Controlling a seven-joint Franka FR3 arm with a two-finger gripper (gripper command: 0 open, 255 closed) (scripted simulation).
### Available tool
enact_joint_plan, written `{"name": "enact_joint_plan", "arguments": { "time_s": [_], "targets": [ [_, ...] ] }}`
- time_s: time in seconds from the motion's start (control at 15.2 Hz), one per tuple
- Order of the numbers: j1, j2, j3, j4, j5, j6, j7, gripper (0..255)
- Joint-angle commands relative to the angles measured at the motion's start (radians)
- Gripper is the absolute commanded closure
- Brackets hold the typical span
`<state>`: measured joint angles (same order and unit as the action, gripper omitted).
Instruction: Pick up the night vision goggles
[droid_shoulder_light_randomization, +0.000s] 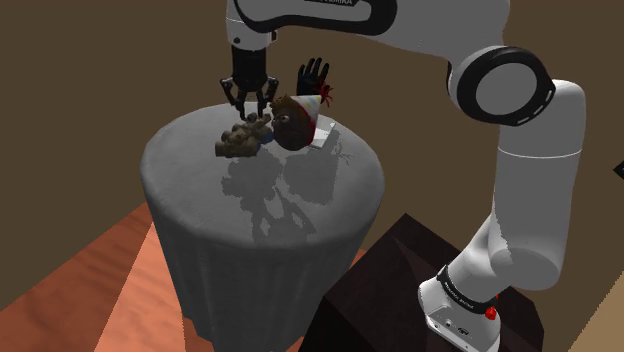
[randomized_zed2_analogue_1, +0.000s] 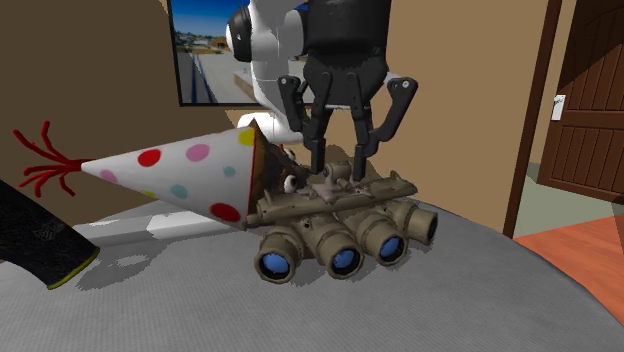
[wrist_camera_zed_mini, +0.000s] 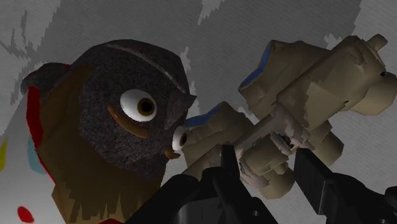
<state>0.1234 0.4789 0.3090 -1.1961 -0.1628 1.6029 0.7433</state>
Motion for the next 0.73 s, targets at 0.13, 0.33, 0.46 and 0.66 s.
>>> {"name": "enact_joint_plan", "arguments": {
  "time_s": [0.13,0.33,0.46,0.66],
  "targets": [
    [0.009,0.015,-0.001,0.081,-0.004,-0.064,-0.004,255],
    [0.019,0.032,-0.001,0.15,-0.008,-0.115,-0.006,255],
    [0.027,0.048,-0.002,0.203,-0.013,-0.153,-0.007,255],
    [0.038,0.069,-0.004,0.267,-0.018,-0.196,-0.01,255]
  ]
}}
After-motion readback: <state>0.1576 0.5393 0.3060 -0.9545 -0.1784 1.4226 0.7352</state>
